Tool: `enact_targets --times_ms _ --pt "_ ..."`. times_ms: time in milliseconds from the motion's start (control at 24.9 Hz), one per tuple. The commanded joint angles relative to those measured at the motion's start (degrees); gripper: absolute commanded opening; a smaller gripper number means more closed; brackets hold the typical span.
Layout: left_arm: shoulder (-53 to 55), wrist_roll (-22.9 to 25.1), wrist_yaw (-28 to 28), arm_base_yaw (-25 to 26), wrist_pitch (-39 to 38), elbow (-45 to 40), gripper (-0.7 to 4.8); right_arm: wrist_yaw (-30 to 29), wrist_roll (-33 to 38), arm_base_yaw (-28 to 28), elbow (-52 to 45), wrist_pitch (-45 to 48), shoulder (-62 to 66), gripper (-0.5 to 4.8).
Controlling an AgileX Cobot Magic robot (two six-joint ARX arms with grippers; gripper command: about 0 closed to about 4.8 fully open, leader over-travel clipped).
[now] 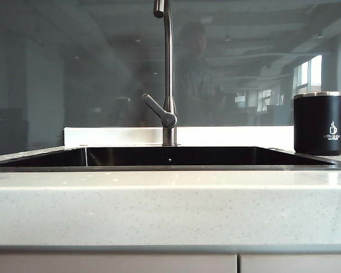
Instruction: Pick up the mug next to the sink, go to the faucet to get some water, pour the water into the sink, and finally put the mug back to its place.
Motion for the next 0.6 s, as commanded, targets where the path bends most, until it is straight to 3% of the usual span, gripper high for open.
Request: enact_targets --times_ms 40,603 --pt "0.0 0.2 0.2 0.1 0.7 0.2 -0.06 6.4 0.2 2.8 0.2 1.3 -0.1 -0.01" --pt "0.0 0.2 0.2 0.1 0.7 0.2 -0.06 7.6 0.0 3.6 0.1 -2.0 -0.1 -0.01"
